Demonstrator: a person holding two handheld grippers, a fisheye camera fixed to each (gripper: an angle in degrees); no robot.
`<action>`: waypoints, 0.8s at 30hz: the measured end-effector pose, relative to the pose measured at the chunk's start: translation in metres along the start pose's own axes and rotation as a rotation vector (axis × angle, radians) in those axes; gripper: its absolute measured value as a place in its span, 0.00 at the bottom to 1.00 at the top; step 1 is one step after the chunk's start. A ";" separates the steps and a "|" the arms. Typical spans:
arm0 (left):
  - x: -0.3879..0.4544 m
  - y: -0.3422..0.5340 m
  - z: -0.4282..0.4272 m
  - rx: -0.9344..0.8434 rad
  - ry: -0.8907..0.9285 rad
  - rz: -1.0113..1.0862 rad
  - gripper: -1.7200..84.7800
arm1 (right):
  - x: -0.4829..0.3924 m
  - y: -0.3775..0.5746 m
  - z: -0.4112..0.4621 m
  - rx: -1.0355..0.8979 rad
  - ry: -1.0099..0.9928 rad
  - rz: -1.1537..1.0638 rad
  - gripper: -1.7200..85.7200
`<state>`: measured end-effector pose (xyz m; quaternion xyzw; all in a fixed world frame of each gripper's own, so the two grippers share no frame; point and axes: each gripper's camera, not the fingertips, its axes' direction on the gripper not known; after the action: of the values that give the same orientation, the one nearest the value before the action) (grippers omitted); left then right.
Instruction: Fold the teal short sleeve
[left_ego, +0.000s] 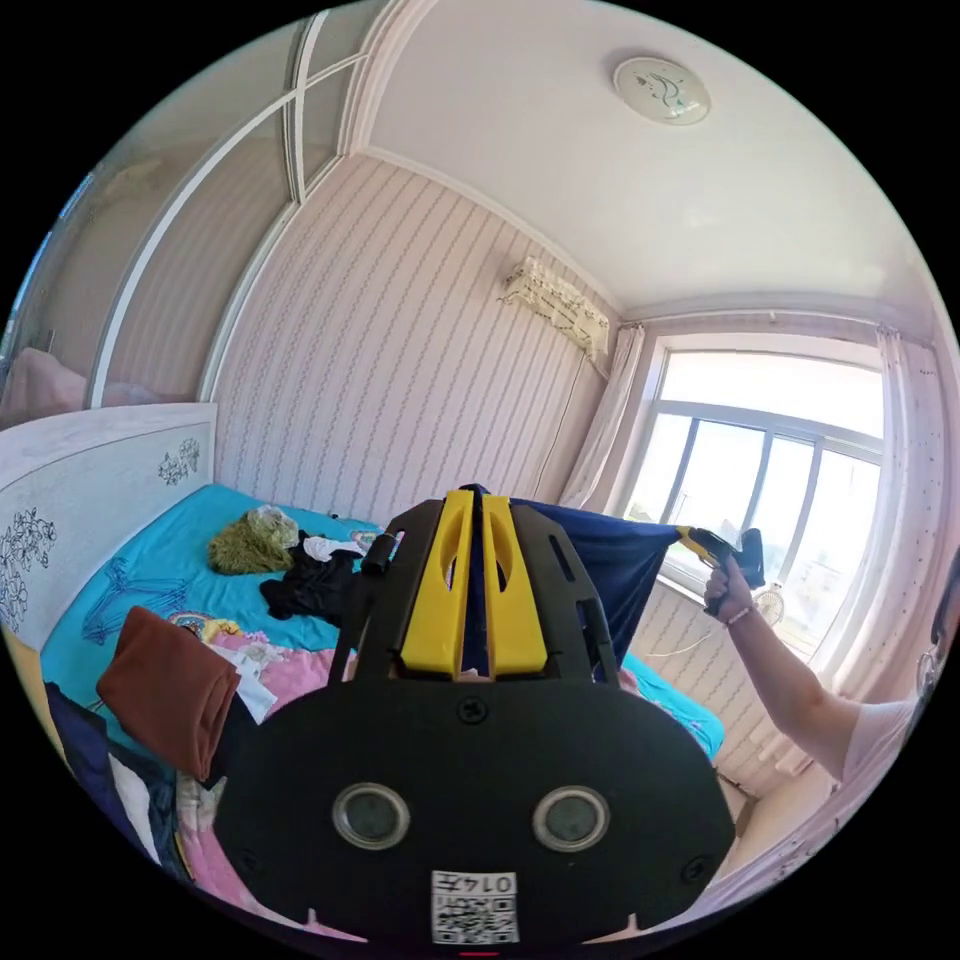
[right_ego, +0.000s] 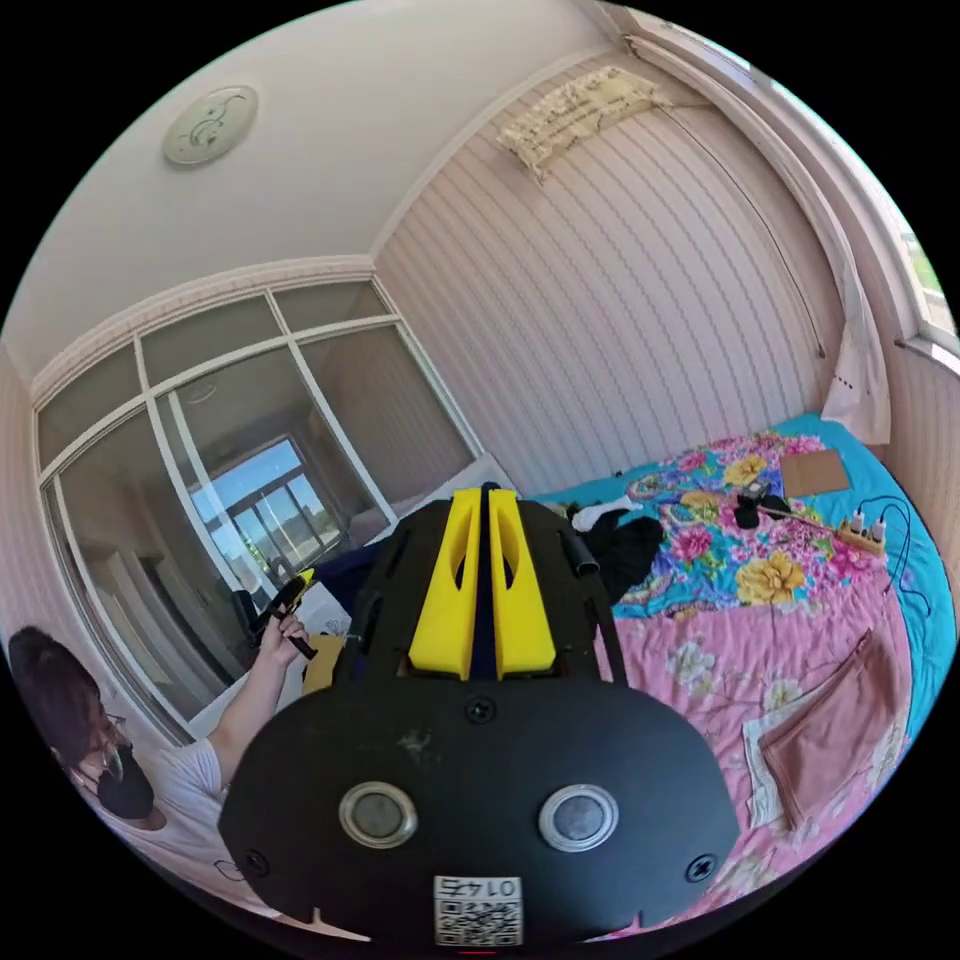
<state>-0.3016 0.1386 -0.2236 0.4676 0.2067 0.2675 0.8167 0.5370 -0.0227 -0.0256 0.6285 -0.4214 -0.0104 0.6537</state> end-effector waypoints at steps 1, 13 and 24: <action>0.002 0.000 -0.001 0.001 -0.005 0.014 0.01 | -0.004 -0.002 -0.004 0.010 -0.010 -0.024 0.03; -0.078 0.252 0.046 -0.559 -0.099 -0.196 0.01 | 0.138 0.230 0.025 -0.490 0.132 0.233 0.03; -0.077 0.412 0.038 -0.916 -0.187 -0.317 0.01 | 0.220 0.414 0.019 -0.736 0.213 0.651 0.02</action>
<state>-0.4390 0.2384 0.1611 0.0455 0.0625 0.1602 0.9841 0.4541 -0.0710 0.4337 0.1896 -0.4948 0.1105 0.8409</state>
